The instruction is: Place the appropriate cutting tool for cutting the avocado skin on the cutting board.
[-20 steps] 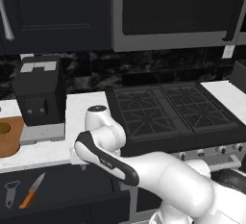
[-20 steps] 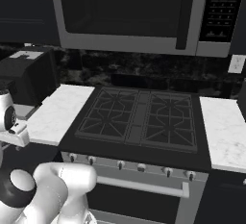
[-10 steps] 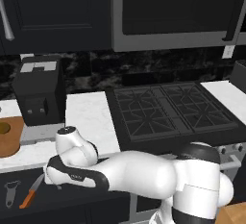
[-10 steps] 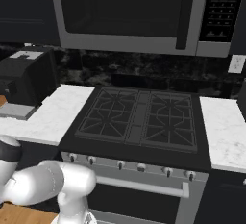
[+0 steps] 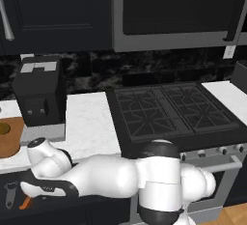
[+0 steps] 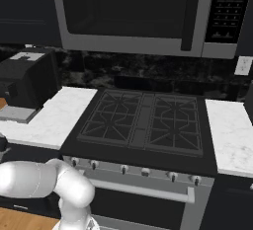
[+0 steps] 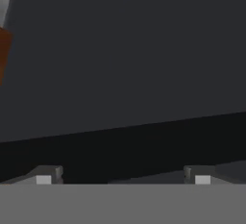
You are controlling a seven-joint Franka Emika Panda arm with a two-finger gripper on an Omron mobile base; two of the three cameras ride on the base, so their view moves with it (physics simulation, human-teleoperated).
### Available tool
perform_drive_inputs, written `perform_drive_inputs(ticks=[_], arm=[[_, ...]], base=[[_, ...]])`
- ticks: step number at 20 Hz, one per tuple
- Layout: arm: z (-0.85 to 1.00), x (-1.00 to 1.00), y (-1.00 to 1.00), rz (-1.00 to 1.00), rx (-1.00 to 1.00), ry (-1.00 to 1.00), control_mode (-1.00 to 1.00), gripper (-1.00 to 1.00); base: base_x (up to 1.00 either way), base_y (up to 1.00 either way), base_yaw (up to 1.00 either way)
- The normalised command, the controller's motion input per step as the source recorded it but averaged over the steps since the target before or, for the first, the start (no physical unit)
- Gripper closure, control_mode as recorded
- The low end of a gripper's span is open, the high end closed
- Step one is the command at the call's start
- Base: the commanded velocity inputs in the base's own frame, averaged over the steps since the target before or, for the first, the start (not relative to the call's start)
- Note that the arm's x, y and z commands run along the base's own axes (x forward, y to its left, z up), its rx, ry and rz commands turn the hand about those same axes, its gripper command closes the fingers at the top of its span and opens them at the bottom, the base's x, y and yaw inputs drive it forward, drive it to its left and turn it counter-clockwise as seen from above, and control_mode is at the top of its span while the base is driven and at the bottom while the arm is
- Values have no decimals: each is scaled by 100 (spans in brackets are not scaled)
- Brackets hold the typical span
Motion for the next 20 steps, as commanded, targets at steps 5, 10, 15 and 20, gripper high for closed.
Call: perform_drive_inputs(ticks=[5,10,15,20], arm=[[-57,9,25,9,1,7,-100,-100],[-78,-18,12,14,7,1,-100,-100],[-49,-80,8,11,13,2,-100,-100],[16,-100,4,1,6,9,-100,-100]], base=[[0,0,0],[0,0,0],[0,0,0],[0,0,0]])
